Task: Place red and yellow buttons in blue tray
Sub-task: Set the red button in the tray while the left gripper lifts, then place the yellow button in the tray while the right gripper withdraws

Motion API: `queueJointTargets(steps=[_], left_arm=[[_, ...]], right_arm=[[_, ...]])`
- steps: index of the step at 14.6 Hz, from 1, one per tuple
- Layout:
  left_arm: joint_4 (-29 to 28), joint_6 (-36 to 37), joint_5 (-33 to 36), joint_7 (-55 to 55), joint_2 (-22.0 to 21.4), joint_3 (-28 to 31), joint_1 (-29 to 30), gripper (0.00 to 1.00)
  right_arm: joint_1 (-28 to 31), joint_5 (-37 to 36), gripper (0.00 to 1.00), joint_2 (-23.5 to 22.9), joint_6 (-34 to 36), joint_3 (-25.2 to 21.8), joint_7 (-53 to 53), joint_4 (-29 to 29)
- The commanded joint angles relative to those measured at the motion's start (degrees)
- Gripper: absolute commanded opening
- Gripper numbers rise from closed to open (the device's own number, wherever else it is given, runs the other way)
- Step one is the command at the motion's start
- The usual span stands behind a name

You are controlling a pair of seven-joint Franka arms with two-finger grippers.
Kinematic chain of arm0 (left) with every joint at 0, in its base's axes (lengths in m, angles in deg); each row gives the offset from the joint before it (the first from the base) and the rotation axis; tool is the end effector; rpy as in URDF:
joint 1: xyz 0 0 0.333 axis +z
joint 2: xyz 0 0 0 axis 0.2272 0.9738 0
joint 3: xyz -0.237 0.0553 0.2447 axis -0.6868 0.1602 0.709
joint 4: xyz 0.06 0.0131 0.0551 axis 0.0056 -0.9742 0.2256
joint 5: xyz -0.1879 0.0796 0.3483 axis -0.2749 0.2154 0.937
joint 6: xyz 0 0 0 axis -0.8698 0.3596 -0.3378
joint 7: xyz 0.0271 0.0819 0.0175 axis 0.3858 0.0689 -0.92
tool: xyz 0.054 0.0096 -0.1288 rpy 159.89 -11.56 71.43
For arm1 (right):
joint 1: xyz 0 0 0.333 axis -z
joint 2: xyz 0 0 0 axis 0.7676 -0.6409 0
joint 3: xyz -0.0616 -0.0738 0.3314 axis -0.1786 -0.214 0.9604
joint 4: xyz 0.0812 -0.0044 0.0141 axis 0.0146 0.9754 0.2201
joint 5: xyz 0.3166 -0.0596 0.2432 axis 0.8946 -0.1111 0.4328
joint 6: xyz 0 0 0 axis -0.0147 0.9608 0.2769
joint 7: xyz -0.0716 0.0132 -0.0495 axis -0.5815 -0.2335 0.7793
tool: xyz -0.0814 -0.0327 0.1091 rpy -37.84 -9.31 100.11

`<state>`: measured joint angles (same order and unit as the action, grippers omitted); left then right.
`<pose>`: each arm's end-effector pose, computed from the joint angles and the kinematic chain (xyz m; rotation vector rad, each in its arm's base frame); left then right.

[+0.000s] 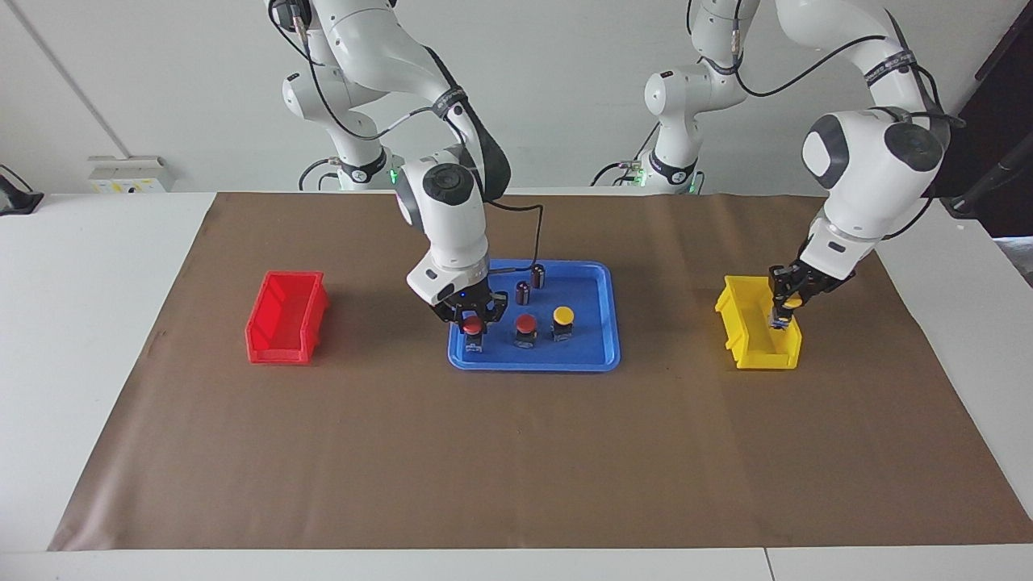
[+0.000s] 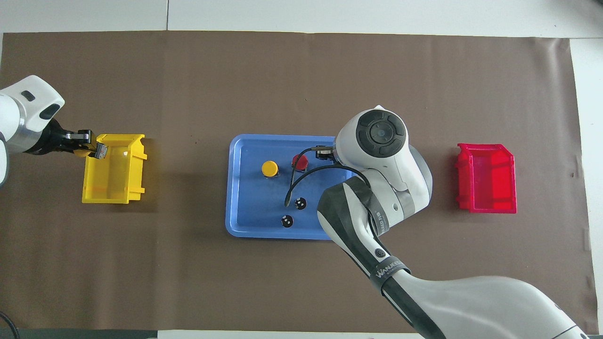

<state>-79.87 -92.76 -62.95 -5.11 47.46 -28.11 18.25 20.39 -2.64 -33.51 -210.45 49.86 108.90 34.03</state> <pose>0.5854 -0.0406 0.4780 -3.1254 0.0006 -0.0150 0.5762 0.3024 0.3453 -3.0984 0.0873 -0.1011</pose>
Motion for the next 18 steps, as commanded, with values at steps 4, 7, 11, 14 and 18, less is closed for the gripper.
queueJointTargets(steps=[4,7,11,14,18], left_arm=[[-3.9,-4.9,-0.8,-26.9,2.2,-0.1,-20.2,0.01],[-5.3,-8.8,-1.8,-32.9,4.7,-0.1,-26.2,0.01],[-5.4,-14.0,-1.8,-36.0,8.5,-0.1,-28.4,0.01],[-5.6,-13.9,-1.8,-36.0,8.8,-0.1,-29.4,0.01],[-6.4,-17.3,-1.8,-35.4,10.1,0.0,-28.9,0.62]], right_arm=[[1.4,0.0,1.00,1.5,-0.4,-0.1,-0.6,0.6],[6.3,-0.2,1.00,4.0,10.6,-0.4,-1.2,-6.8],[15.8,-0.1,1.00,9.1,30.8,-0.5,-9.0,-15.1],[23.6,0.0,1.00,15.8,40.2,-0.6,-16.3,-15.1],[31.2,-0.7,1.00,19.5,47.3,-0.7,-28.5,-15.1]])
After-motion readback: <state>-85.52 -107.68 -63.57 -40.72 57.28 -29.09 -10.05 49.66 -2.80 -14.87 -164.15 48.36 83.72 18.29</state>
